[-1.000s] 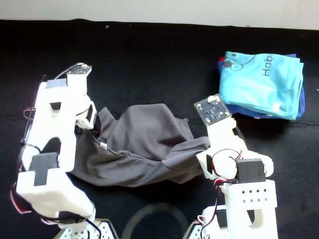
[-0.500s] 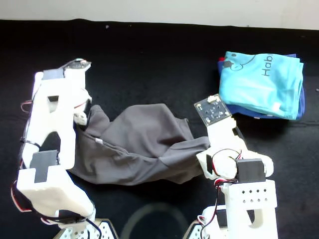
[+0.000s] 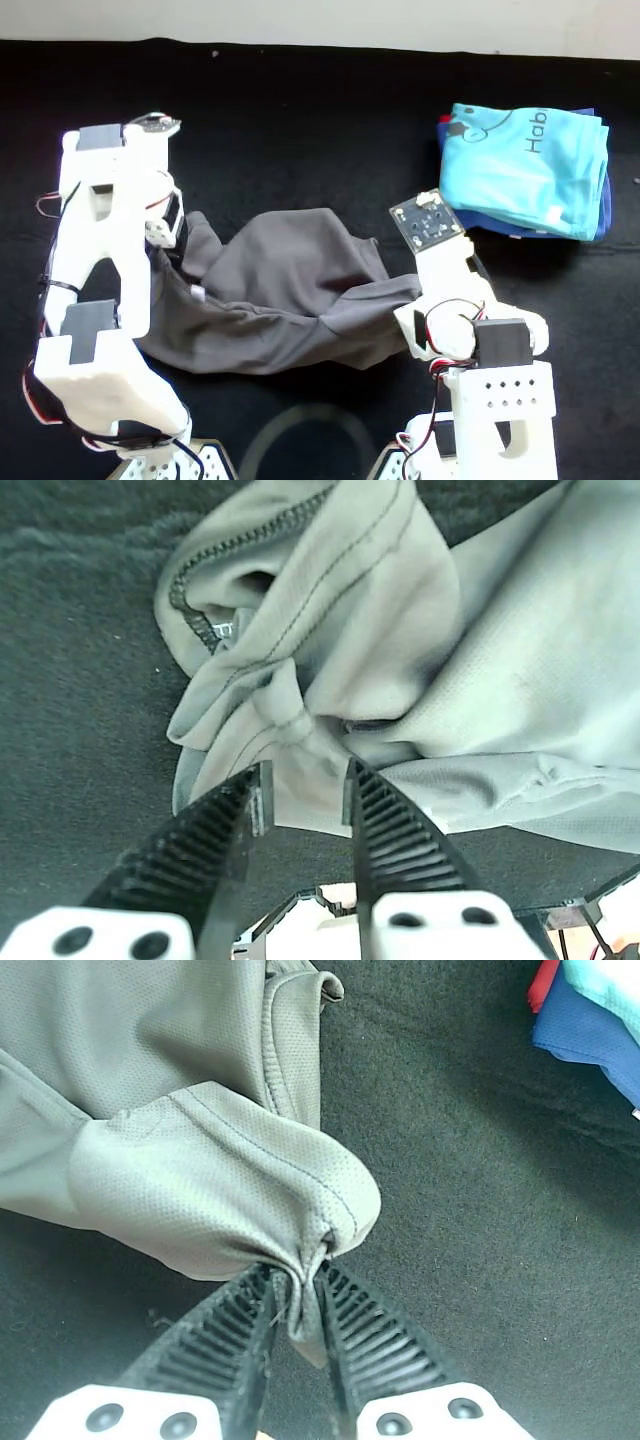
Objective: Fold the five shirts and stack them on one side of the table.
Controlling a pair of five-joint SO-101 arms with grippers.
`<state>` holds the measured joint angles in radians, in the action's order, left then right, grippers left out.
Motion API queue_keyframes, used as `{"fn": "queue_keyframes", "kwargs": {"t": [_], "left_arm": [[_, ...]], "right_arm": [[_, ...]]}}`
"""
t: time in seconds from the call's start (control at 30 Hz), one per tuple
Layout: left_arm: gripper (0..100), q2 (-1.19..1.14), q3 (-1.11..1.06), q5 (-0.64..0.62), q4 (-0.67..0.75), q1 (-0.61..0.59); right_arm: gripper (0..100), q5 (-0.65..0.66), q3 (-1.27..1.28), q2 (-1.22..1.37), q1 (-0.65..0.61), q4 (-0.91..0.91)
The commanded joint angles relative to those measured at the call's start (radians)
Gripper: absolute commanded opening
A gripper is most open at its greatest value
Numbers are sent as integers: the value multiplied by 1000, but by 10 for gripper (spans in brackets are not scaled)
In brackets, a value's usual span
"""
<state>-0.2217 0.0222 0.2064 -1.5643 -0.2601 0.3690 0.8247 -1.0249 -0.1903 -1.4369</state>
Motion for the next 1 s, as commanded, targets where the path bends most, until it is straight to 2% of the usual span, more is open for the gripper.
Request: {"fn": "queue_keyframes", "kwargs": {"t": [0.0,0.5,0.8,0.9,0.97], "left_arm": [[120,7,-21,0,11,-1],[122,7,-153,0,183,1],[117,7,-166,0,189,1],[15,7,-165,0,189,-1],[19,10,-157,0,187,5]], "right_arm": [[6,-9,1,-19,1,18],[6,-8,1,-19,1,18],[6,-5,1,-19,1,18],[6,-5,1,-19,1,18],[6,-5,1,-19,1,18]]}}
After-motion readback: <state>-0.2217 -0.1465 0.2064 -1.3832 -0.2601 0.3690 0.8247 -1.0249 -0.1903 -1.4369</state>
